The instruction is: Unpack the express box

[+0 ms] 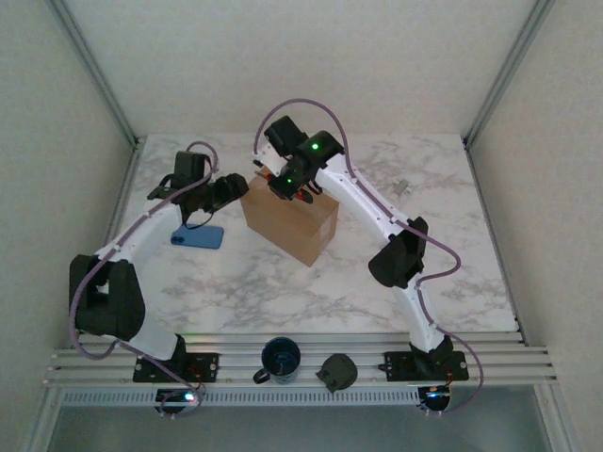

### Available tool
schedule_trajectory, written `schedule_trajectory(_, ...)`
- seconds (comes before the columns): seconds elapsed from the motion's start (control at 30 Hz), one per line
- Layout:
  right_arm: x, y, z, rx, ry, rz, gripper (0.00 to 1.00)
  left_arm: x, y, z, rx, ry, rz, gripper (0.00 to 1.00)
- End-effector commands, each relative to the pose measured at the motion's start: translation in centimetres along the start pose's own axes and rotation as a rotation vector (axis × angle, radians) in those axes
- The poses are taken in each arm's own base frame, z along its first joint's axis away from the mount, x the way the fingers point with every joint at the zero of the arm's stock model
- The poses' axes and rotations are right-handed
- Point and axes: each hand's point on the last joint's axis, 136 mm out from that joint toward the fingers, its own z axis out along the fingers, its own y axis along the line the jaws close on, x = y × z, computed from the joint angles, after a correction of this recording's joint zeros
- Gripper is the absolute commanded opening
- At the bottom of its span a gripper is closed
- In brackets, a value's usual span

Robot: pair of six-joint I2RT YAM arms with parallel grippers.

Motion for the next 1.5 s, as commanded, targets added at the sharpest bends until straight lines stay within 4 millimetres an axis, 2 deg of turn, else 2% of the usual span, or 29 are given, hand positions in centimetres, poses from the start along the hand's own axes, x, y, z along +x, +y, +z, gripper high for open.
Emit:
schedule_trajectory(0.0,-0.3,0.2,0.5,-0.002,-0.005,-0.01,0.0,0.2,-1.2,-0.3,0.06,0.001,-0.003,0.68)
schedule_trajectory(0.87,-0.1,0.8,1.9,-0.029,0.024,-0.031,0.0,1.5,1.0,1.5,0.007,0.039,-0.021,0.65)
schedule_trajectory(1.2,-0.1,0.7,2.5,-0.021,0.033,-0.034,0.0,1.6,1.0,1.7,0.011,0.046,-0.024,0.62)
schedule_trajectory(1.47,0.0,0.6,2.3,-0.016,0.034,-0.033,0.0,1.8,0.0,1.7,0.06,0.068,-0.036,0.57)
